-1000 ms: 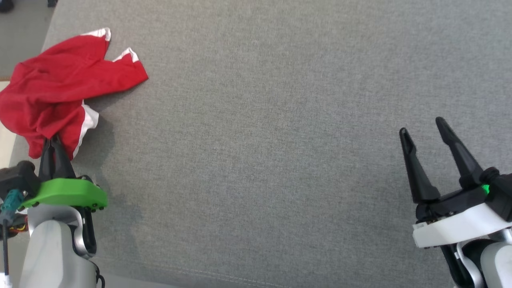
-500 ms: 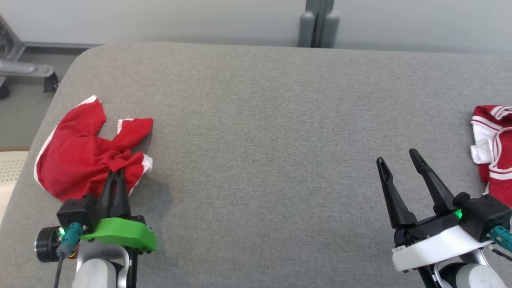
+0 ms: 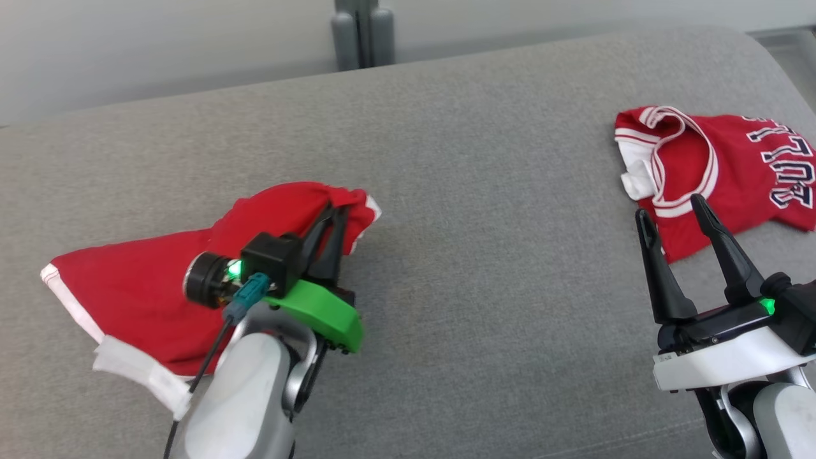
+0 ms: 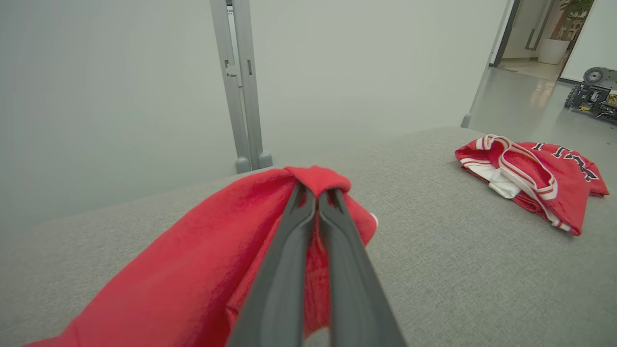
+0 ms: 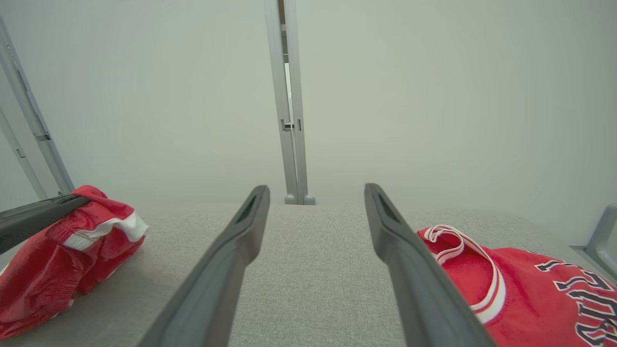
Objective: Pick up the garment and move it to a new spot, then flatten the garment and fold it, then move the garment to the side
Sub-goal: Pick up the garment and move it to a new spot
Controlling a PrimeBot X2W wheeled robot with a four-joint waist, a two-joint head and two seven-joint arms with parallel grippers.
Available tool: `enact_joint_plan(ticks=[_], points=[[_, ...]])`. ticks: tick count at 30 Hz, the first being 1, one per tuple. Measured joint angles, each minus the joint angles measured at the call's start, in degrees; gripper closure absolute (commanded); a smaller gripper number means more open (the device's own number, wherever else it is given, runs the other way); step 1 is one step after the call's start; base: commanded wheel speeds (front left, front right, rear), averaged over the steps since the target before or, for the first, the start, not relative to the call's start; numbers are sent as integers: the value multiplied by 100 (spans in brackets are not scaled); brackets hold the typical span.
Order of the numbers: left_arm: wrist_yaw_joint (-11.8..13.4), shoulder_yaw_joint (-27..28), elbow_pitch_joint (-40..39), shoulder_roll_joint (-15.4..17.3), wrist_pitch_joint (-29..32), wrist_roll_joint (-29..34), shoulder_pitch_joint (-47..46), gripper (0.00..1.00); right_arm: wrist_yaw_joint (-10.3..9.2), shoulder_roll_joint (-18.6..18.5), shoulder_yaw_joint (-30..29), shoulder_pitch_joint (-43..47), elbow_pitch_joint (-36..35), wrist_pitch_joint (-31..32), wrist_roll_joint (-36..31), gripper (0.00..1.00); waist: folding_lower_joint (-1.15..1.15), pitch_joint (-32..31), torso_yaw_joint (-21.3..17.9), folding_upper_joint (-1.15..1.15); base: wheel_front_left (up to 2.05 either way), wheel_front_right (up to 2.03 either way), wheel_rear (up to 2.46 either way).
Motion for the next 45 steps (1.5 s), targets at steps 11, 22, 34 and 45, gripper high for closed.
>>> enact_joint_plan(ticks=[11,22,34,45], points=[[90,-1802,627,-18,-244,-806,-795,87,1,250,-132,-148,563,-350,168,0,0,985,-760,0,0,0,0],[611,-2052,55,-12,-703,-1014,-839,0,1,110,-122,-110,710,-280,151,0,0,1058,-853,0,0,0,0],[1635,-385,-869,902,-728,-1013,734,0,0,127,-102,385,555,101,136,0,0,319,-206,0,0,0,0],[1830,275,-1024,1213,-730,-1044,1907,0,1,226,-66,739,486,297,104,0,0,-403,343,0,0,0,0]])
